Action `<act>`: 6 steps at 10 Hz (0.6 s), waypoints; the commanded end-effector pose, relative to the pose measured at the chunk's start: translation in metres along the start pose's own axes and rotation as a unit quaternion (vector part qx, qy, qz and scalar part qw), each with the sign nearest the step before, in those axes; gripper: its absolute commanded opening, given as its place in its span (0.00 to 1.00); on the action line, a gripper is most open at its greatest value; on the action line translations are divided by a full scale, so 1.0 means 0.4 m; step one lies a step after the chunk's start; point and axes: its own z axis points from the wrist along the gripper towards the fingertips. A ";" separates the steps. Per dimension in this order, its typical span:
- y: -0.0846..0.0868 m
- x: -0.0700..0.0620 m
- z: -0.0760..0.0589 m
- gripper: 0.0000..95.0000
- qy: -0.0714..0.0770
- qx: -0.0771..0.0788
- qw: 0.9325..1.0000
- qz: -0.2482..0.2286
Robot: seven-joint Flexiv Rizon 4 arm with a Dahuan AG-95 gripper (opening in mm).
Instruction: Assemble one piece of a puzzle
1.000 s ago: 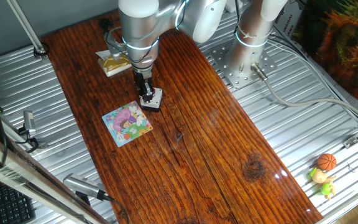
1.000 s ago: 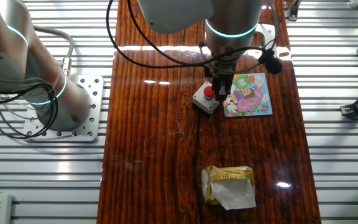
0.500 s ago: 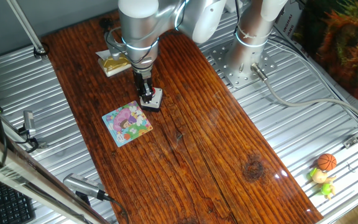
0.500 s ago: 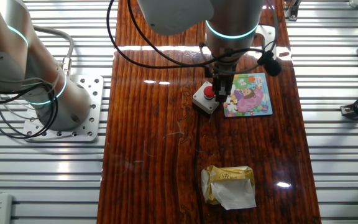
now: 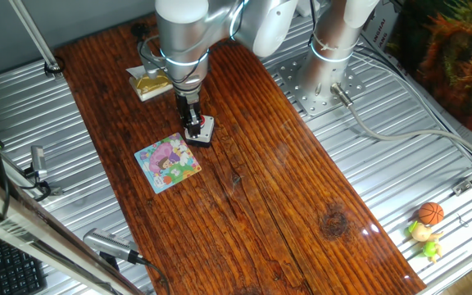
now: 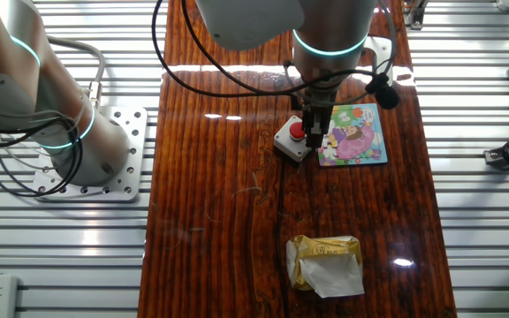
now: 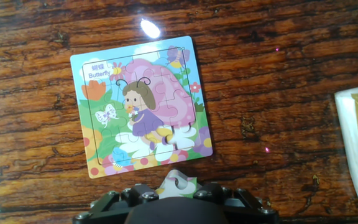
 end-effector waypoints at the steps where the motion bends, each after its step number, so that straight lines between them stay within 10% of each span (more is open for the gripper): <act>1: -0.001 -0.001 0.004 0.60 0.000 -0.001 1.000 0.001; 6: -0.002 -0.002 0.009 0.60 0.000 -0.002 1.000 0.001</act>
